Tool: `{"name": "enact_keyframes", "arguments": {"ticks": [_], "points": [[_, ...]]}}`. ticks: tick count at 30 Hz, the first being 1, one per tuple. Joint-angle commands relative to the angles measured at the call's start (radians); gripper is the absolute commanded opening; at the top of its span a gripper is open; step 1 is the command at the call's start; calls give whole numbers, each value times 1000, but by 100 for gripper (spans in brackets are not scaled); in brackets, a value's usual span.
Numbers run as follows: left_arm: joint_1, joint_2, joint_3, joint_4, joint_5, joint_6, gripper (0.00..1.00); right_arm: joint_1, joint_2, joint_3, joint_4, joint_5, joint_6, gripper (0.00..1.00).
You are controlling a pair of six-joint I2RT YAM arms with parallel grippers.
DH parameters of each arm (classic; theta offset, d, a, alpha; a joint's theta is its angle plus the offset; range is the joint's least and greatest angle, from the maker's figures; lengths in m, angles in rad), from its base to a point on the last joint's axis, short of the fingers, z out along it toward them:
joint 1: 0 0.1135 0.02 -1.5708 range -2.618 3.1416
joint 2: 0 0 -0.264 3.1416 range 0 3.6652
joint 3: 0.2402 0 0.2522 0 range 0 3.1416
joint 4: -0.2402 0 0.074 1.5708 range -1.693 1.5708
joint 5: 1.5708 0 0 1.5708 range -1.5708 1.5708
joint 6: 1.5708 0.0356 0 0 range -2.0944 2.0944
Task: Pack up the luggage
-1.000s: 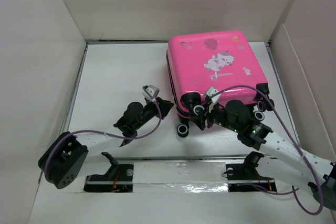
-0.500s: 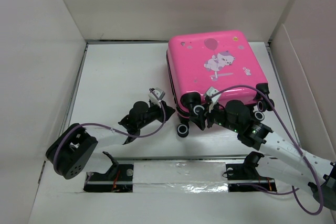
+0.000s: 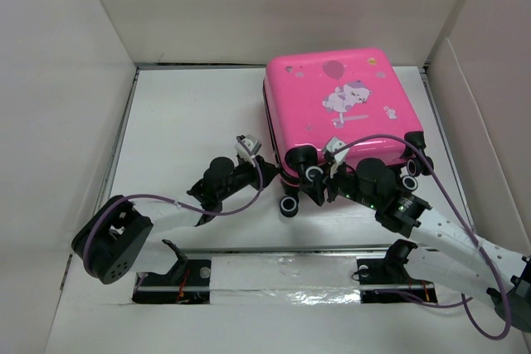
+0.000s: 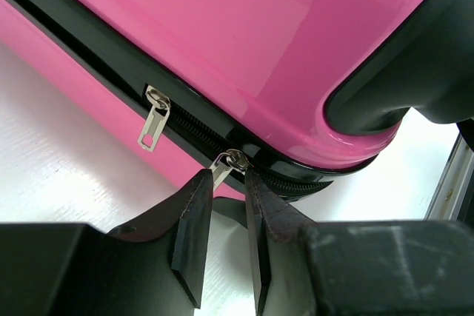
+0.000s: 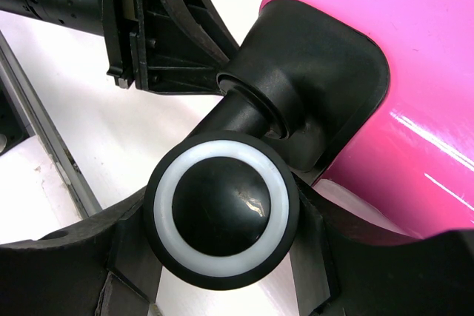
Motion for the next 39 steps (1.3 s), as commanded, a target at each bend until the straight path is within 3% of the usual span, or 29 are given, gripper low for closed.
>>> {"name": "enact_keyframes", "arguments": {"ticks": [1, 8, 14, 22, 33, 35, 36, 39], "points": [[3, -17, 55, 60, 32, 16, 21, 19, -30, 21, 152, -83, 18, 0], [3, 14, 82, 53, 9, 23, 19, 19, -33, 21, 149, -91, 18, 0], [3, 17, 95, 77, -22, 15, 9, 19, -21, 14, 148, -112, 20, 0], [38, 102, 181, 22, -177, 16, 0, 28, -41, 1, 122, -123, 20, 0], [150, 175, 247, 22, -361, -92, 0, 28, -35, -9, 111, -137, 12, 0], [161, 134, 192, 42, -370, -134, 9, 28, -7, -2, 128, -146, 9, 0], [161, 103, 161, 75, -384, -149, 28, 28, 5, 2, 141, -149, 8, 0], [161, -72, 41, 50, -419, -236, 57, 28, 105, 57, 181, -188, -9, 0]]}}
